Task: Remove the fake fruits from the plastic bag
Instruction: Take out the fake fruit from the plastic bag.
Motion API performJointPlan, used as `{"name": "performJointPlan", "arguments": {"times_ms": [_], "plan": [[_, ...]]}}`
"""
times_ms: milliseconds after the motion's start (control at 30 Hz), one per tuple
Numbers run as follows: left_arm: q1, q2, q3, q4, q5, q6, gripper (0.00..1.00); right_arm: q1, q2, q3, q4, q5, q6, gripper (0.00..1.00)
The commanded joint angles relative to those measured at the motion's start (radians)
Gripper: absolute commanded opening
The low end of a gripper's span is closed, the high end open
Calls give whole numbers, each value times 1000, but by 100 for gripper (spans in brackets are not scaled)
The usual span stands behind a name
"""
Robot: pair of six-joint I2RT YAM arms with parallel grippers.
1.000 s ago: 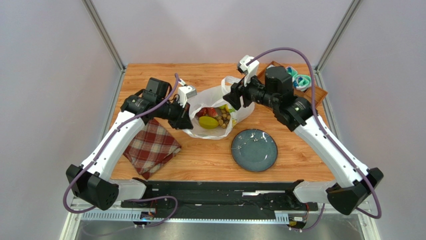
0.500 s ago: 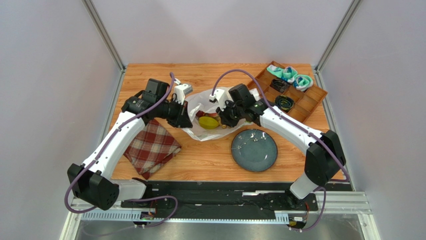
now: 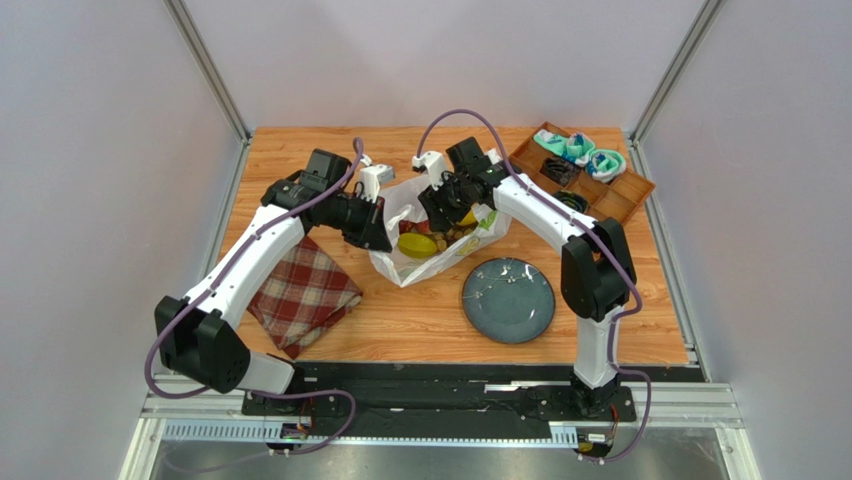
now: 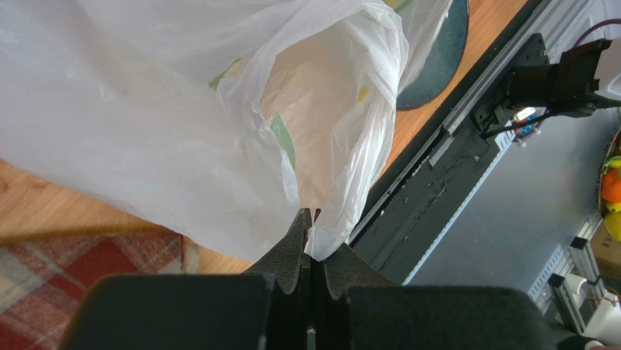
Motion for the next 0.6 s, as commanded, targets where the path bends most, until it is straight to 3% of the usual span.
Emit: {"name": "performJointPlan", "arguments": {"times_ms": [0, 300, 567], "plan": [[3, 50, 101, 18, 50, 5, 0, -5, 49, 86, -44, -69, 82, 61], [3, 81, 134, 31, 51, 11, 0, -8, 175, 169, -100, -9, 117, 63], [3, 76, 124, 29, 67, 9, 0, -9, 233, 221, -91, -11, 148, 50]]}}
